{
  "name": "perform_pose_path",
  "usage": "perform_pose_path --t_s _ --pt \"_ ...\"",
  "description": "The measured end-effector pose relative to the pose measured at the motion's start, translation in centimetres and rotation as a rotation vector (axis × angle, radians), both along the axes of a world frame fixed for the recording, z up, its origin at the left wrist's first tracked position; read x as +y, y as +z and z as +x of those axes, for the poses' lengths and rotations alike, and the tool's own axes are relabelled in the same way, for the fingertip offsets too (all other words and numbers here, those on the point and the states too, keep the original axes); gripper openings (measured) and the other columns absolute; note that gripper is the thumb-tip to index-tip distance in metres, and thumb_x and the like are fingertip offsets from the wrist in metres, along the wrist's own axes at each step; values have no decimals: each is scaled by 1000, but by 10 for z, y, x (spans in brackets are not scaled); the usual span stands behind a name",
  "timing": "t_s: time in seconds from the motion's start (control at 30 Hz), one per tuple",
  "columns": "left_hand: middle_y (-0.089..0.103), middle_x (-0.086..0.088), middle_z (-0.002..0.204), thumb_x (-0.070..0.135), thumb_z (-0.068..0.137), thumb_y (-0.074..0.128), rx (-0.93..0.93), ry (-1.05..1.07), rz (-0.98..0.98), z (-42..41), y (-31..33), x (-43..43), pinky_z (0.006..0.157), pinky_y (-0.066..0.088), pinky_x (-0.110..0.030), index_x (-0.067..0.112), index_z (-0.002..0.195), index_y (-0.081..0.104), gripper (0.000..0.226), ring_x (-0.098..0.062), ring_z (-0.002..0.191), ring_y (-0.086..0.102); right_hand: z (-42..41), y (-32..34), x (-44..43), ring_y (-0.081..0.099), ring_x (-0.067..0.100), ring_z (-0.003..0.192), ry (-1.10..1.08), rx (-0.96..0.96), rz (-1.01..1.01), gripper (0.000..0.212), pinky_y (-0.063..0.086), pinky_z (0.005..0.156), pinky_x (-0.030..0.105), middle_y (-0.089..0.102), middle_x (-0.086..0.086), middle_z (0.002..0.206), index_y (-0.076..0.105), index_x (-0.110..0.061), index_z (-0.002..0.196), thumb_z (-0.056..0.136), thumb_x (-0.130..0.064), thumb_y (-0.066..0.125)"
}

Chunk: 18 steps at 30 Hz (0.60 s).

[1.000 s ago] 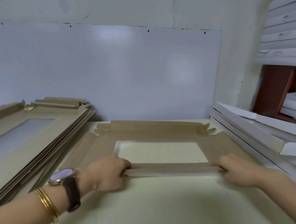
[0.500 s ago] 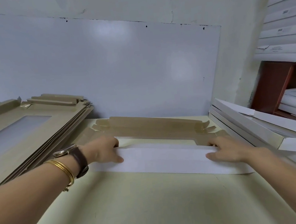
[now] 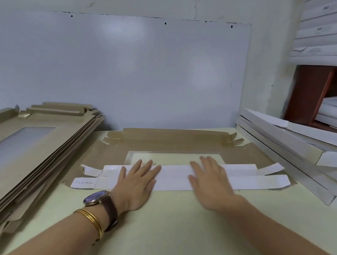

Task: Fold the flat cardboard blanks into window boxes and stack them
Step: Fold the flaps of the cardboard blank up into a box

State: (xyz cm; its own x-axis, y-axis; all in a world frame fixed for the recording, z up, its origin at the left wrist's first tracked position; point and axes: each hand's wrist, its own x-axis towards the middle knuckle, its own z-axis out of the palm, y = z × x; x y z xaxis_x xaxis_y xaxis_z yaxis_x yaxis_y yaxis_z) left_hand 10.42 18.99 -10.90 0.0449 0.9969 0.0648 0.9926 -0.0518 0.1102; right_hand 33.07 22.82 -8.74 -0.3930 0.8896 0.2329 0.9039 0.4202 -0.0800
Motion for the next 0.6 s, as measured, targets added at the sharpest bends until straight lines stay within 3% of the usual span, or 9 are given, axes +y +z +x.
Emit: perform_pose_path --t_s 0.1,0.27,0.6 --pt "-8 16 160 50 101 10 -48 59 -42 15 -1 4 116 -5 -57 46 151 2 51 -14 148 -14 -39 -11 -11 -8 19 150 134 36 -112 58 -3 120 36 1 0 164 11 -24 156 103 -49 17" --pt "-7 12 161 45 102 11 12 98 -63 22 -6 2 117 -1 -55 38 153 -1 52 -18 148 -13 -58 -18 -12 -9 13 149 197 -24 -285 65 -8 120 35 -2 -2 164 3 -17 156 102 -52 11" --pt "-7 0 162 55 100 10 -44 175 -119 0 -4 0 119 -2 -38 27 154 -2 63 -20 149 -9 25 -21 20 -12 5 147 122 -38 -375 74 -8 119 27 -11 -7 162 -4 -19 156 97 -63 9"
